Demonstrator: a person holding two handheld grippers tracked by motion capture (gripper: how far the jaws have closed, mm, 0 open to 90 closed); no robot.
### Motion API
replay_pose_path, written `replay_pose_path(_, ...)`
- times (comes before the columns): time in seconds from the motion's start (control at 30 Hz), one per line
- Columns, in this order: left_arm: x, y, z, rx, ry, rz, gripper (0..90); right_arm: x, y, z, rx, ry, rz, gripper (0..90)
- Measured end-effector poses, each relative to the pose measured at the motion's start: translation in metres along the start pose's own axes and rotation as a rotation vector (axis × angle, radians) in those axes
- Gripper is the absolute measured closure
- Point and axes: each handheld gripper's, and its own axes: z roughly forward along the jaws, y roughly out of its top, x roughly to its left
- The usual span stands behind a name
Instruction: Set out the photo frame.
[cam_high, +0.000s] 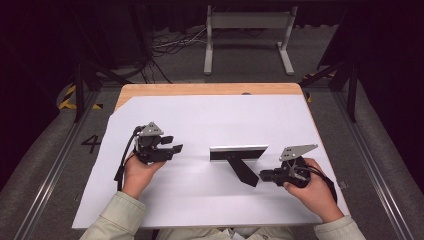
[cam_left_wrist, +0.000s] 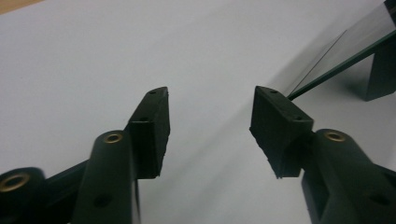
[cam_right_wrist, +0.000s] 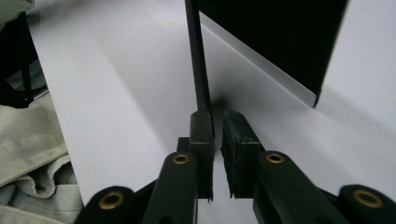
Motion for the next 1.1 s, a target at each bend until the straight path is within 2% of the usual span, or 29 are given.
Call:
replay_pose_path(0.1, -0.002, 0.001, 0.001, -0.003, -0.019, 0.012, 58.7, -0.003, -0.001, -0.006, -0.007, -0.009, 0.001, 88.1)
replay_pose_path(0.2, -0.005, 0.003, 0.004, -0.007, -0.019, 0.028, 66.4, -0.005, -0.002, -0.012, -0.011, -0.022, 0.004, 90.0)
replay_pose_path(0.33, -0.008, 0.006, 0.009, -0.004, -0.03, 0.02, 76.2, -0.008, -0.004, -0.019, -0.017, -0.037, 0.015, 90.0)
replay_pose_path(0.37, -0.007, 0.007, 0.01, -0.007, -0.031, 0.03, 76.9, -0.009, -0.005, -0.02, -0.015, -0.042, 0.015, 90.0)
replay_pose_path(0.47, -0.009, 0.009, 0.015, -0.011, -0.05, 0.019, 79.6, -0.011, -0.008, -0.024, -0.018, -0.057, 0.025, 90.0)
replay_pose_path(0.73, -0.018, 0.015, 0.043, 0.022, -0.123, 0.012, 85.6, -0.015, -0.015, -0.033, -0.029, -0.088, 0.051, 90.0)
replay_pose_path(0.77, -0.019, 0.016, 0.047, 0.027, -0.141, 0.004, 85.7, -0.015, -0.016, -0.034, -0.032, -0.091, 0.054, 90.0)
replay_pose_path(0.8, -0.019, 0.016, 0.047, 0.027, -0.141, 0.004, 86.6, -0.014, -0.016, -0.035, -0.033, -0.093, 0.053, 90.0)
replay_pose_path(0.83, -0.019, 0.018, 0.054, 0.04, -0.169, -0.016, 87.5, -0.014, -0.017, -0.036, -0.035, -0.092, 0.057, 90.0)
replay_pose_path(0.93, -0.02, 0.018, 0.063, 0.056, -0.204, -0.035, 89.2, -0.014, -0.019, -0.038, -0.037, -0.098, 0.061, 90.0)
replay_pose_path(1.03, -0.023, 0.019, 0.071, 0.07, -0.21, -0.028, 89.7, -0.015, -0.021, -0.041, -0.044, -0.109, 0.068, 90.0)
replay_pose_path(1.1, -0.023, 0.019, 0.075, 0.07, -0.218, -0.037, 89.8, -0.016, -0.021, -0.042, -0.052, -0.114, 0.075, 90.0)
